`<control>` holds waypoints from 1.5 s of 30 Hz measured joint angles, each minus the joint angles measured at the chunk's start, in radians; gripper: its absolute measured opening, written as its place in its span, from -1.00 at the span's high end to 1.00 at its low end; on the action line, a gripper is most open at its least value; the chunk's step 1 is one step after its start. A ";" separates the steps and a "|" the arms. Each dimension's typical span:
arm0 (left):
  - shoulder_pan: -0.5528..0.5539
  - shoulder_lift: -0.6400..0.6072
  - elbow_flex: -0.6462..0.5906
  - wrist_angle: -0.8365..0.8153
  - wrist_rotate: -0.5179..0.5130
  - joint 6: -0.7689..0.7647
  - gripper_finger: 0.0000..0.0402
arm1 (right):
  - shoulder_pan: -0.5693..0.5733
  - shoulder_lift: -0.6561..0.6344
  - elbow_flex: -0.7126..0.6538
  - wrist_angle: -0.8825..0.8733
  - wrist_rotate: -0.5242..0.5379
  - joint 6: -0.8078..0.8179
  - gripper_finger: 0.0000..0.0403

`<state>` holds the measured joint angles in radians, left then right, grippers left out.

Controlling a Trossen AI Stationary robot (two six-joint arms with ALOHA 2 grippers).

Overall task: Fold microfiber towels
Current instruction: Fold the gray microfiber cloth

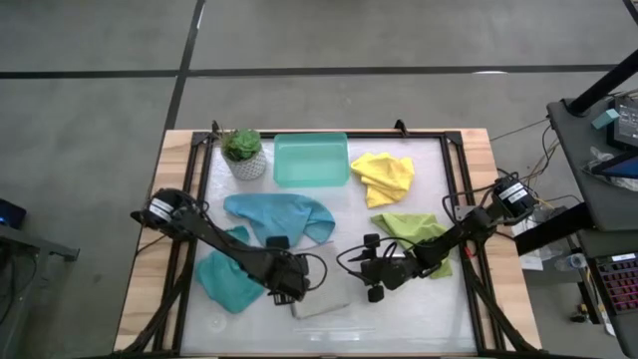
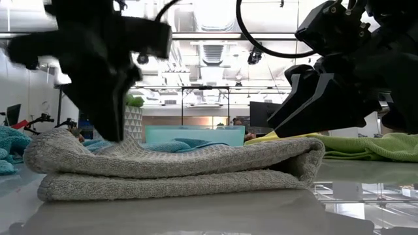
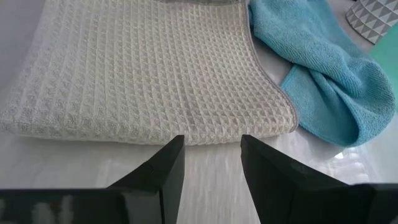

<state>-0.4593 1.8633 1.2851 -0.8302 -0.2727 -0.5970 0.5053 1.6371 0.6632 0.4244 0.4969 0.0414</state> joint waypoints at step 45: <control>-0.314 0.058 0.077 0.554 -0.084 -0.210 1.00 | 0.238 0.001 0.318 -0.294 -0.029 0.275 0.26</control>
<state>-0.7732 1.9215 1.3617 -0.2757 -0.3564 -0.8065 0.7437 1.6382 0.9814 0.1303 0.4683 0.3163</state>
